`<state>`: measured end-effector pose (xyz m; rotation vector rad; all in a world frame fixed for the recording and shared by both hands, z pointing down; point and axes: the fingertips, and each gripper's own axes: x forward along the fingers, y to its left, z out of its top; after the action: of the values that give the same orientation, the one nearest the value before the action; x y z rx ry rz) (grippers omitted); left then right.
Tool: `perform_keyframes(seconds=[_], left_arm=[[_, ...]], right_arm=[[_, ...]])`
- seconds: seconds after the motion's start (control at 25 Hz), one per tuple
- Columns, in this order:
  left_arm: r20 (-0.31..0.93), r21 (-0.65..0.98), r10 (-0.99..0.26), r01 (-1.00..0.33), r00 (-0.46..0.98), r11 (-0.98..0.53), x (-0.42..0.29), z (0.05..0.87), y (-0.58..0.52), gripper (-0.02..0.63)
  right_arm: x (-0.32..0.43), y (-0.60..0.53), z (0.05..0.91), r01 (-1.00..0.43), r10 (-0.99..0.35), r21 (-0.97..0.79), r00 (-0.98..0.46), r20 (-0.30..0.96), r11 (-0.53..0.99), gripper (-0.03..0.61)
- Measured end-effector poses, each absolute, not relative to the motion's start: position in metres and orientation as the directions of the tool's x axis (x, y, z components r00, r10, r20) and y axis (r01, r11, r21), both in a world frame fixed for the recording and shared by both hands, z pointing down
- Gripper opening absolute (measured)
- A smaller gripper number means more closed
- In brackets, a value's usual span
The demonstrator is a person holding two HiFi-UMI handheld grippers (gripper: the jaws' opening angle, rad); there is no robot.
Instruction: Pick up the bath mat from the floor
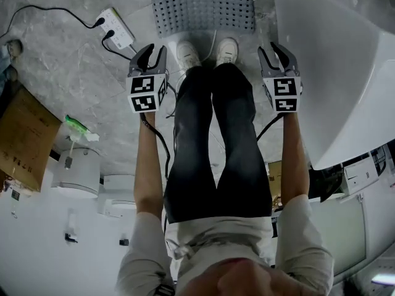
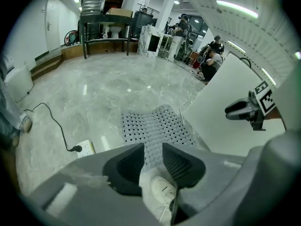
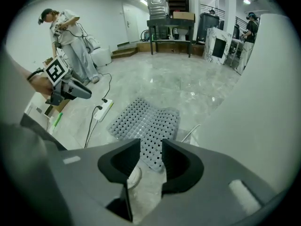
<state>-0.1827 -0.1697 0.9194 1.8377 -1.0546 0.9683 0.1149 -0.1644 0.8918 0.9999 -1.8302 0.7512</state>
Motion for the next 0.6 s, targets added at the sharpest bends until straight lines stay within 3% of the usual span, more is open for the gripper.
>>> perform_keyframes(seconds=[0.6], left_arm=[[0.910,0.245,-0.241,-0.907,0.337,-0.344,-0.194,1.017,-0.169,0.129]], right_arm=[[0.135,-0.161,0.989,-0.881,-0.280,-0.078,-0.231,0.932,0.467,0.160]])
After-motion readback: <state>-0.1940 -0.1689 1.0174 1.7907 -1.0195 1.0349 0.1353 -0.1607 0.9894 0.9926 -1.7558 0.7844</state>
